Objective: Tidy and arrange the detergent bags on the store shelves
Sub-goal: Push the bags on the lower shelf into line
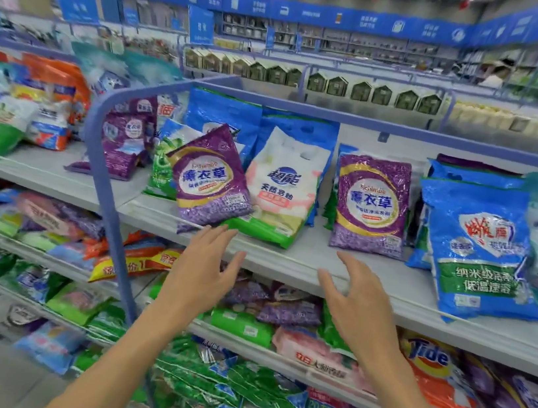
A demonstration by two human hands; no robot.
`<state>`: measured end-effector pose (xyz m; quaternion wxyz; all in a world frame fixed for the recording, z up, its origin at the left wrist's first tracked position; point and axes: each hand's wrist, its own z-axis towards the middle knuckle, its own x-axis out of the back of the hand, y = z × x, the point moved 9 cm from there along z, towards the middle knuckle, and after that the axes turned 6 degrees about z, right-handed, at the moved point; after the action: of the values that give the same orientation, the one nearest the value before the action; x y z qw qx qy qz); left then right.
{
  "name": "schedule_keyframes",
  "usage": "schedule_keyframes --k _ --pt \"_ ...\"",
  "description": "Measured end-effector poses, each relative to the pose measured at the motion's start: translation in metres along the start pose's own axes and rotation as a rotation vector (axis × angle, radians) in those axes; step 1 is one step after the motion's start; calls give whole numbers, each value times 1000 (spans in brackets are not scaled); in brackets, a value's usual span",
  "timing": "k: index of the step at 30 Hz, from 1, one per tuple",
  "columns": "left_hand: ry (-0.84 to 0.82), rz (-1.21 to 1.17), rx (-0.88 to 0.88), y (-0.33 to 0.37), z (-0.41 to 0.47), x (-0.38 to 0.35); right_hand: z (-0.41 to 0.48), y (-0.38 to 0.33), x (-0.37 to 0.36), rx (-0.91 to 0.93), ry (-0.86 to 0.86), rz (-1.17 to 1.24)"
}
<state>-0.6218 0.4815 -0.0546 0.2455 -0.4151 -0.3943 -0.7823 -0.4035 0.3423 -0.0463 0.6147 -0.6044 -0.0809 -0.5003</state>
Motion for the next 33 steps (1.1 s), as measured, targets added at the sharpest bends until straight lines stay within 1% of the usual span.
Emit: schedule_keyframes --k 2,4,6,9,11,14,16,18,20,21,23,25,27,30,33 --pt "29 -6 11 -12 16 11 17 -14 -2 -5 19 3" --pt "63 -8 18 -24 33 18 36 -21 -13 -12 1 27" --pt "65 -10 54 -37 50 19 57 -24 -28 -34 -44 42" --pt "4 3 172 -62 72 10 87 -26 -50 -118 -157 100" --pt "-44 -2 247 -78 83 3 105 -24 -65 -195 -219 181" --pt "-72 -33 314 -89 98 -1 129 -18 -89 -300 -267 403" --pt "-56 -115 389 -98 109 -2 144 -18 -98 -312 -243 571" --pt "-24 -247 478 -111 124 -4 156 -15 -103 -378 -175 702" --pt "69 -491 588 -129 136 -3 164 -11 -106 -413 -108 792" --pt "96 -607 641 -139 140 -4 167 -9 -110 -430 -104 836" --pt "75 -763 721 -152 144 -8 169 -2 -118 -519 -113 920" --pt "41 -832 736 -159 150 -11 170 -1 -120 -559 -151 981" --pt "38 -908 710 -152 156 -9 171 -1 -116 -566 -164 1060" --pt "4 -1027 626 -131 165 -7 169 0 -103 -555 -123 1206" --pt "82 -1087 621 -119 172 -2 168 6 -85 -502 -35 1305"
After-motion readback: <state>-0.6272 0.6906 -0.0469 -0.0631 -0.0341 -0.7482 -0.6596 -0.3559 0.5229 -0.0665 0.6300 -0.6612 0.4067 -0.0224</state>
